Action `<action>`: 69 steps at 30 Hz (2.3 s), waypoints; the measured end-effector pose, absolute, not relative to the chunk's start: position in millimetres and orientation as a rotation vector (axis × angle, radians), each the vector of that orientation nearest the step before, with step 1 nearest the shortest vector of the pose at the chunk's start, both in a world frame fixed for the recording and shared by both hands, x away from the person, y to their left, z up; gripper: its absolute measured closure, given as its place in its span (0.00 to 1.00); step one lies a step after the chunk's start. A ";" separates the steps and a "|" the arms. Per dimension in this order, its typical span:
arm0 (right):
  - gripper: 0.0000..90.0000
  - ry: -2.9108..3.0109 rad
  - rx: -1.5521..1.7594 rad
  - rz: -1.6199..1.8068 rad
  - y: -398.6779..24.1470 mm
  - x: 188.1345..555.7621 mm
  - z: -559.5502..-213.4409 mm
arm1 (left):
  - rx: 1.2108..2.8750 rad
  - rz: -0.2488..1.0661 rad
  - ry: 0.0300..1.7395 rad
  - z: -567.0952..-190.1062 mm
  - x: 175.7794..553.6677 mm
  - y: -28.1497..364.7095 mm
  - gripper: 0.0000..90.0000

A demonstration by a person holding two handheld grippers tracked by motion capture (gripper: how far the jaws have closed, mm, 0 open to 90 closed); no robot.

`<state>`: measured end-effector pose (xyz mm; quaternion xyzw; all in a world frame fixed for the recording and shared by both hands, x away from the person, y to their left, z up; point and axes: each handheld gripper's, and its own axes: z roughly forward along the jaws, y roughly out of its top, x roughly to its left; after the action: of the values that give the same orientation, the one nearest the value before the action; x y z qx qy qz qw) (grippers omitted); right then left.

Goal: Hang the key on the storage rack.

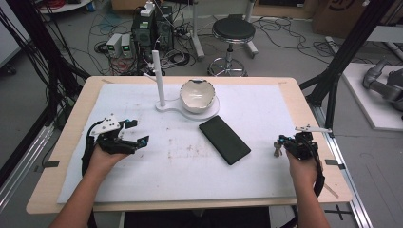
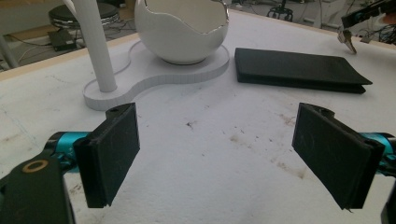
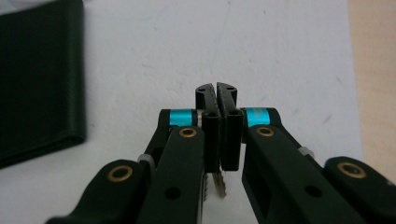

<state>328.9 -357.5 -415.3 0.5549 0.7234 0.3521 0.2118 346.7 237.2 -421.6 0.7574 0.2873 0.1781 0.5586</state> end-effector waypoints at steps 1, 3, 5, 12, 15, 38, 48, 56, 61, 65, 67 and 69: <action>1.00 2.001 1.526 1.006 -357.4 327.2 -411.4 | 1.785 0.424 0.677 -421.3 346.5 237.5 0.17; 1.00 1.983 1.488 1.043 -358.5 325.1 -403.6 | 1.788 0.429 0.675 -420.5 345.9 238.2 0.17; 1.00 1.968 1.454 1.073 -360.0 322.9 -394.6 | 1.779 0.431 0.678 -420.1 345.5 238.0 0.17; 1.00 1.947 1.319 1.217 -361.7 321.6 -361.3 | 1.789 0.453 0.675 -416.1 344.2 240.3 0.17; 1.00 1.950 1.279 1.283 -360.3 323.0 -349.5 | 1.784 0.460 0.677 -414.5 343.4 241.5 0.17; 1.00 2.173 0.876 1.427 -276.4 363.4 -271.5 | 1.790 0.494 0.681 -408.5 324.3 260.6 0.17; 1.00 2.280 0.737 1.449 -215.1 395.6 -251.2 | 1.785 0.519 0.723 -409.4 308.5 277.6 0.17; 1.00 2.349 0.661 1.435 -163.4 425.3 -235.0 | 1.780 0.526 0.746 -410.8 304.4 285.4 0.17; 1.00 2.393 0.605 1.425 -130.2 439.2 -224.1 | 1.781 0.525 0.747 -411.0 304.8 285.6 0.17; 1.00 2.438 0.558 1.411 -103.3 447.4 -218.6 | 1.783 0.524 0.743 -411.1 305.0 284.3 0.17; 1.00 2.456 0.544 1.405 -89.9 450.6 -218.0 | 1.786 0.526 0.739 -411.0 305.2 284.1 0.17; 1.00 2.479 0.518 1.403 -76.8 454.2 -219.3 | 1.786 0.526 0.740 -410.9 305.2 283.8 0.17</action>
<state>454.2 -76.8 -219.3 0.1777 0.8497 0.4810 0.1229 305.2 283.8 -410.9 0.7508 0.3112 0.2211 0.5390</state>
